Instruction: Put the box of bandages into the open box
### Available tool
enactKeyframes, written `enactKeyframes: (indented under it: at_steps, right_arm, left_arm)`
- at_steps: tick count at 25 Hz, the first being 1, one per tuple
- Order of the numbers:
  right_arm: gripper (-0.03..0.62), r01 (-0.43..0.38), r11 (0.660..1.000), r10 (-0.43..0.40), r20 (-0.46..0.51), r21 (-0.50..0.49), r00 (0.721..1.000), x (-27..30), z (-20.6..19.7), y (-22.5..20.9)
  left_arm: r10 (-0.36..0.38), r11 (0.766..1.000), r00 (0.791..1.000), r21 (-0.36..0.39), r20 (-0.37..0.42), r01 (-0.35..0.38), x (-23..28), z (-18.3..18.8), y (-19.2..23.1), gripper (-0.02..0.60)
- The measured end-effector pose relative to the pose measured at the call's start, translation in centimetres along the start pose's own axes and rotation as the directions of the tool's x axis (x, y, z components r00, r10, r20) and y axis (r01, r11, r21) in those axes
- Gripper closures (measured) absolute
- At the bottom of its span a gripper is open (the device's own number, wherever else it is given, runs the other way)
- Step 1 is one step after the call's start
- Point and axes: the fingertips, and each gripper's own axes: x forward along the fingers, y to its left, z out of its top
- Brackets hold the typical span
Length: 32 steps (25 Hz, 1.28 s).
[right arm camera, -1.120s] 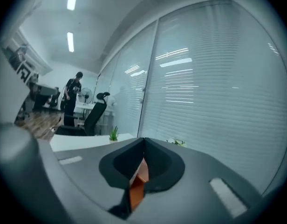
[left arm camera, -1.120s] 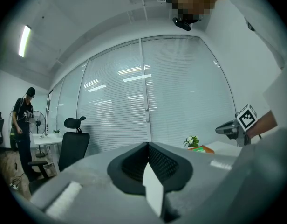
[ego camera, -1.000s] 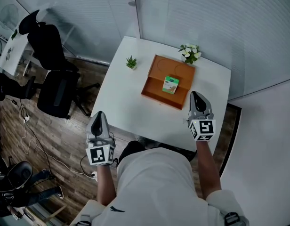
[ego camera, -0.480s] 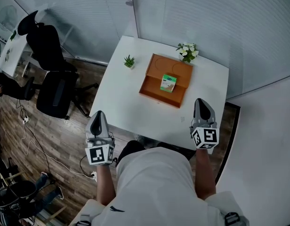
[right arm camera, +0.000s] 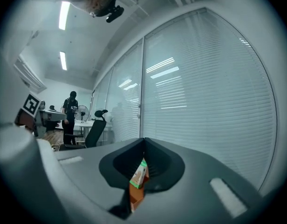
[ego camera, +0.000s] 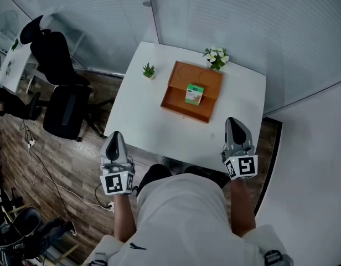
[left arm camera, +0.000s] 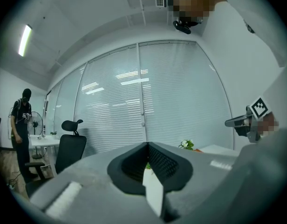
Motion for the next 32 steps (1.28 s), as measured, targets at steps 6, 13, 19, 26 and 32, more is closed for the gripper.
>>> enactKeyframes:
  at_steps: [6, 13, 19, 26, 32]
  right_arm:
    - [0.591, -0.018, 1.000, 0.018, 0.069, 0.001, 0.997, -3.0, 2.9, 1.4]
    - [0.592, 0.027, 1.000, -0.028, 0.102, 0.010, 0.994, -6.4, 5.4, 1.8]
    - [0.592, 0.088, 0.995, -0.092, 0.087, 0.049, 0.992, -7.7, 5.9, 2.2]
    - [0.592, 0.083, 0.996, -0.087, 0.091, 0.042, 0.992, -8.0, 6.5, 4.4]
    - [0.592, 0.081, 0.996, -0.084, 0.080, 0.048, 0.993, -7.8, 6.0, 4.9]
  left_arm:
    - [0.013, 1.000, 1.000, 0.006, 0.010, -0.013, -2.1, 0.8, -1.0, 0.575]
    - [-0.013, 1.000, 1.000, 0.029, -0.002, 0.013, -4.4, 0.3, -2.0, 0.575]
    - [-0.034, 0.999, 0.999, 0.023, 0.013, 0.034, -5.0, 0.9, -0.7, 0.575]
    - [-0.040, 0.999, 0.999, 0.026, 0.029, 0.039, -5.8, 1.0, 1.0, 0.575]
    - [-0.060, 0.998, 0.997, 0.011, 0.040, 0.059, -5.6, 0.9, 0.9, 0.575]
